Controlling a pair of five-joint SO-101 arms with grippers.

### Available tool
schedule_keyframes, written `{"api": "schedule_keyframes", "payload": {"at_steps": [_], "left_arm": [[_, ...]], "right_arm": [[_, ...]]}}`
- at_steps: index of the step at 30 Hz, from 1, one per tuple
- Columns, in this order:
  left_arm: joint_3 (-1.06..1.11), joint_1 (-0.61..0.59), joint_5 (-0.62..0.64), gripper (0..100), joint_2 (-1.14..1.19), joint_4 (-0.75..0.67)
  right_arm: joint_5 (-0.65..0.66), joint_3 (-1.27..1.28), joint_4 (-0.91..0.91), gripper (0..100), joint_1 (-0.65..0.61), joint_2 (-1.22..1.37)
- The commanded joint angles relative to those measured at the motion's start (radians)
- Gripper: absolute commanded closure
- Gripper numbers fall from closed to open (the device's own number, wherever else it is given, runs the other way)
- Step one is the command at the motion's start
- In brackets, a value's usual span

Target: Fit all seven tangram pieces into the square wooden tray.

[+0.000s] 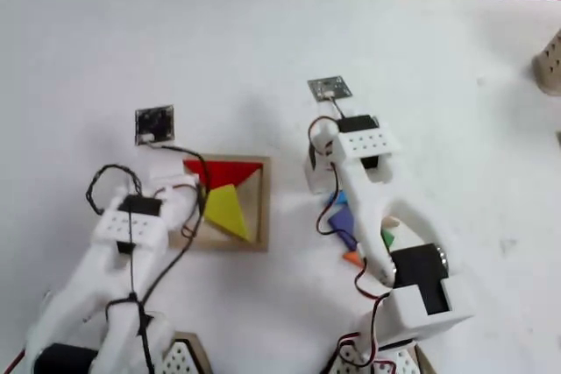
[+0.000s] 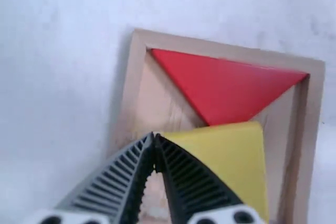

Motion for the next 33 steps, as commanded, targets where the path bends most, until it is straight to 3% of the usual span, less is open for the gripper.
{"api": "schedule_keyframes", "payload": {"at_steps": [1,14,19,24,33], "left_arm": [[0.043,0.088,-0.012,98,-0.058,0.028],[-0.144,0.013,0.011,98,0.259,0.005],[-0.155,-0.025,0.028,98,0.260,-0.017],[-0.155,-0.085,0.028,98,0.268,-0.147],[-0.210,-0.079,0.029,98,0.272,-0.204]], "right_arm": [[-0.002,-0.005,-0.010,94.6,0.013,-0.042],[-0.002,-0.005,-0.008,94.6,0.013,-0.042],[-0.002,-0.005,-0.008,94.6,0.013,-0.042],[-0.002,-0.005,-0.008,94.6,0.013,-0.042],[-0.002,-0.003,-0.007,94.6,0.013,-0.042]]}}
